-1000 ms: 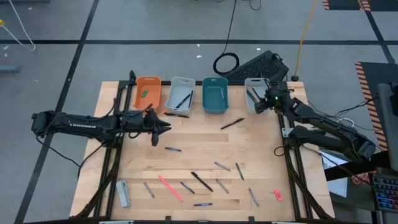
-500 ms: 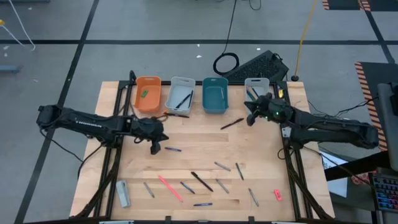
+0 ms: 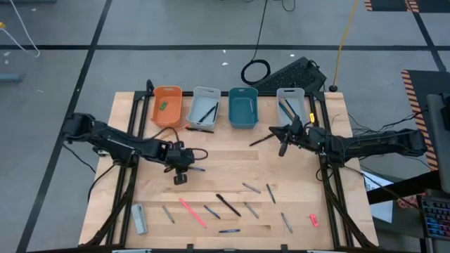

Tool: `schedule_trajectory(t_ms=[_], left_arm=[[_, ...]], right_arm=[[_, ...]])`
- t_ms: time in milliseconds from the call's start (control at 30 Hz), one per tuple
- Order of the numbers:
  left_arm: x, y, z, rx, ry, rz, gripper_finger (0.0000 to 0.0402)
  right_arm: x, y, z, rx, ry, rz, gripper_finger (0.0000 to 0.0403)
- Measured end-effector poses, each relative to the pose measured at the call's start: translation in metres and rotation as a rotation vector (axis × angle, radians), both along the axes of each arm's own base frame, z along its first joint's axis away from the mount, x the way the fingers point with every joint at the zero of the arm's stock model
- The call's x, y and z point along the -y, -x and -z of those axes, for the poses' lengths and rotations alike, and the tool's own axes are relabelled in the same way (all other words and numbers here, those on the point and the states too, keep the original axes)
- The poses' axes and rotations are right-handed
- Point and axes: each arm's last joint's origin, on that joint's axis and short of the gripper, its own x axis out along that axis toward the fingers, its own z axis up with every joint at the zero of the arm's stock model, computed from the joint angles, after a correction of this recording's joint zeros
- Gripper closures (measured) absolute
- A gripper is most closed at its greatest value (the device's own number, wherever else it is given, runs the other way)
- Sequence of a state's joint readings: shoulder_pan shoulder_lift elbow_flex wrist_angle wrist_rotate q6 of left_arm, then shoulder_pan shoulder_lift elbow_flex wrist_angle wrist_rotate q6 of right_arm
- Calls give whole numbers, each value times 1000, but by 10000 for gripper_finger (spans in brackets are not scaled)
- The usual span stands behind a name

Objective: Sort crayons/erasers/pens/pencils in bins
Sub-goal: Put the blue crayon into the blue bin

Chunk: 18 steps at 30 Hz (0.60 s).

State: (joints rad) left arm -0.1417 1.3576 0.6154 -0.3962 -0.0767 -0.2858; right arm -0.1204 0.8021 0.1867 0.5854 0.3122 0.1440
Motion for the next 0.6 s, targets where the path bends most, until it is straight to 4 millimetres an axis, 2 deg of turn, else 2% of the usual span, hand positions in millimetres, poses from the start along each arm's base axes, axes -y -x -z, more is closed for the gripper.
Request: schedule_trajectory(t_ms=[167,367,600], left_arm=[[2,-3,14,-58,-51,-4,305],[2,-5,21,-89,-76,17,303],[3,-6,25,-112,-73,107,332]], right_arm=[[-4,-1,-2,12,12,-29,402],[-6,-1,-2,10,18,-39,403],[-6,-1,-2,18,19,-38,403]])
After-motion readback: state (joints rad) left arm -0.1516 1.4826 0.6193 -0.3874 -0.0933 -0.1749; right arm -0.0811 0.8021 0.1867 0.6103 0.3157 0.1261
